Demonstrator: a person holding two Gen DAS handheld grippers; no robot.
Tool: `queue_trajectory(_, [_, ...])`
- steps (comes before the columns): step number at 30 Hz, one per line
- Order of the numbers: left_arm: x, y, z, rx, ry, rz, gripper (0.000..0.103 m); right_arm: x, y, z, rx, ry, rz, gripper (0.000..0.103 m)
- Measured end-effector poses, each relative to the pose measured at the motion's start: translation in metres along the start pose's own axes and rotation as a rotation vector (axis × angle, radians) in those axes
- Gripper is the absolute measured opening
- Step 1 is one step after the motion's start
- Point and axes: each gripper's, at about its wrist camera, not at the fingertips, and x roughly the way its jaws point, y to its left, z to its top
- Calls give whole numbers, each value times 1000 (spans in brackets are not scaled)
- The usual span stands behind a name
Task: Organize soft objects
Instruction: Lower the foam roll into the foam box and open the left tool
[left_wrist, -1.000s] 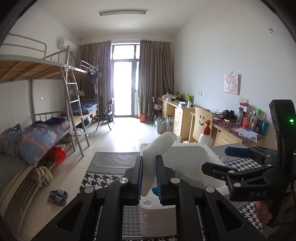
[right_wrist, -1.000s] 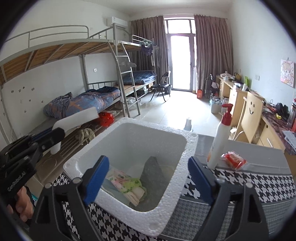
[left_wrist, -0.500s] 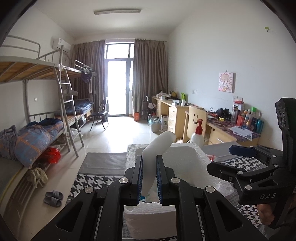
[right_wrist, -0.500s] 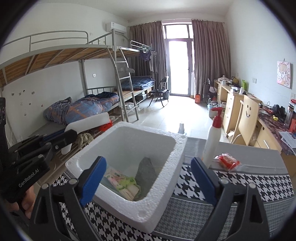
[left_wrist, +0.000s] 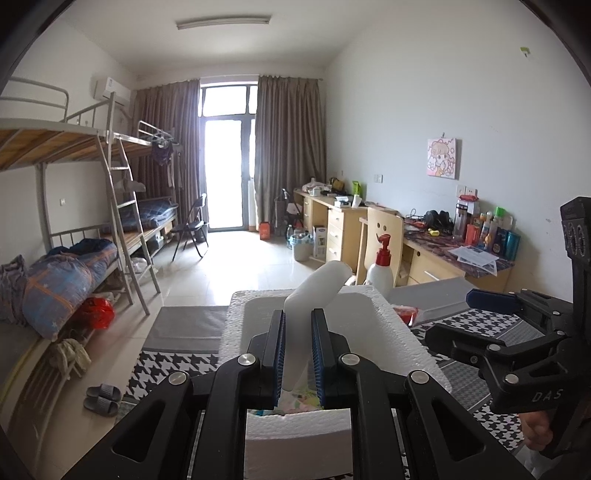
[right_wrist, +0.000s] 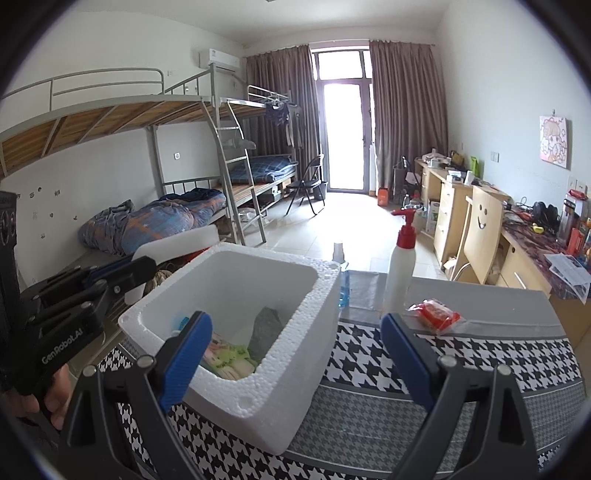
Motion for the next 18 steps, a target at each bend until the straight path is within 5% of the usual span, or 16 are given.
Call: queue_trajectory(18, [20,-10,1,2,61,3,15,-14,-21,-8,33,-16,-44,95])
